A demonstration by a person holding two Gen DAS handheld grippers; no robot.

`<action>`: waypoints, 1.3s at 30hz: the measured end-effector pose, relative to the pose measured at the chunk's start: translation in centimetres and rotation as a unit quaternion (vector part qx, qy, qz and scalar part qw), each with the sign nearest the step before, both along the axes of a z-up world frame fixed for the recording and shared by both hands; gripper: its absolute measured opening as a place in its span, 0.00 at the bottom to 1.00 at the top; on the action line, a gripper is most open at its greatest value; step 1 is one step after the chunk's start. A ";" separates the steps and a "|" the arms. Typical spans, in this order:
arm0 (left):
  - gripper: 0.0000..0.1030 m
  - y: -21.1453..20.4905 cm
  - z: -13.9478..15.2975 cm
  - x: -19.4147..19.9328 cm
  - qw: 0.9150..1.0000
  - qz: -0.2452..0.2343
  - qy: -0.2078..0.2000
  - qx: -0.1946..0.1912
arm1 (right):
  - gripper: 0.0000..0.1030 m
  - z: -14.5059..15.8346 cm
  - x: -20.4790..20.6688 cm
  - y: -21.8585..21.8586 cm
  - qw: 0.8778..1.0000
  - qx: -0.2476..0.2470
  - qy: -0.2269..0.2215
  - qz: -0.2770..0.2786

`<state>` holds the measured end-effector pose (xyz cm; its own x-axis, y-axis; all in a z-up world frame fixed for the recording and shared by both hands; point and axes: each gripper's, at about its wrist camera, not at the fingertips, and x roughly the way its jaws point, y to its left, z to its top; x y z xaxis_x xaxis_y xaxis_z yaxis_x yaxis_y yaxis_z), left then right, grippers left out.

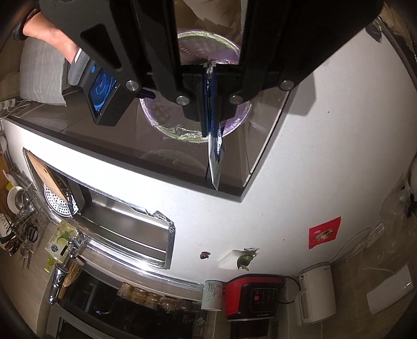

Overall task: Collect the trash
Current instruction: 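Carry packet and bread over the wastebasket and open both grippers to drop them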

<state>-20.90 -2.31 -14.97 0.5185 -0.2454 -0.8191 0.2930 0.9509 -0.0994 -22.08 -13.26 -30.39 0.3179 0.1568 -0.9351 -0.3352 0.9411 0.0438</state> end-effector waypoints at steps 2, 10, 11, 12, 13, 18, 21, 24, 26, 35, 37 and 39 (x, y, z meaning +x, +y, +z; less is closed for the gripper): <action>0.02 -0.2 -0.4 -0.1 1.000 -0.002 0.003 0.003 | 0.68 0.4 -0.2 -0.1 1.000 -0.004 -0.004 -0.002; 0.02 -1.0 -3.6 -0.5 0.999 -0.026 0.029 0.015 | 0.76 3.0 -1.5 -2.0 0.999 -0.010 -0.022 -0.037; 0.02 -1.1 -4.4 -0.6 0.999 -0.031 0.035 0.017 | 0.77 3.4 -1.8 -2.4 0.999 -0.011 -0.026 -0.043; 0.02 -1.3 -5.2 -0.7 0.998 -0.036 0.043 0.019 | 0.77 4.0 -2.0 -2.8 0.998 -0.012 -0.028 -0.049; 0.02 -1.5 -6.0 -0.7 0.998 -0.040 0.051 0.021 | 0.78 4.6 -2.2 -3.3 0.998 -0.013 -0.032 -0.057; 0.02 -3.0 -10.8 -0.9 0.993 -0.063 0.093 0.027 | 0.79 6.8 -3.1 -5.3 0.995 -0.016 -0.041 -0.085; 0.02 -4.0 -13.7 -0.8 0.990 -0.075 0.120 0.029 | 0.79 7.6 -3.6 -6.1 0.994 -0.023 -0.046 -0.092; 0.03 -5.2 -16.5 -0.8 0.984 -0.092 0.146 0.039 | 0.80 7.8 -3.9 -6.7 0.994 -0.028 -0.045 -0.099; 0.07 -5.9 -18.2 -0.8 0.980 -0.098 0.162 0.054 | 0.80 7.9 -4.0 -7.1 0.993 -0.030 -0.044 -0.103; 0.69 -5.9 -17.4 -0.5 0.983 -0.094 0.151 0.046 | 0.80 8.1 -3.2 -7.5 0.992 -0.027 -0.043 -0.116; 0.71 -5.8 -16.5 0.0 0.984 -0.094 0.144 0.045 | 0.80 8.4 -2.9 -7.5 0.992 -0.022 -0.047 -0.118; 0.72 -5.5 -15.0 0.5 0.986 -0.093 0.133 0.040 | 0.80 8.9 -2.5 -7.5 0.991 -0.019 -0.053 -0.121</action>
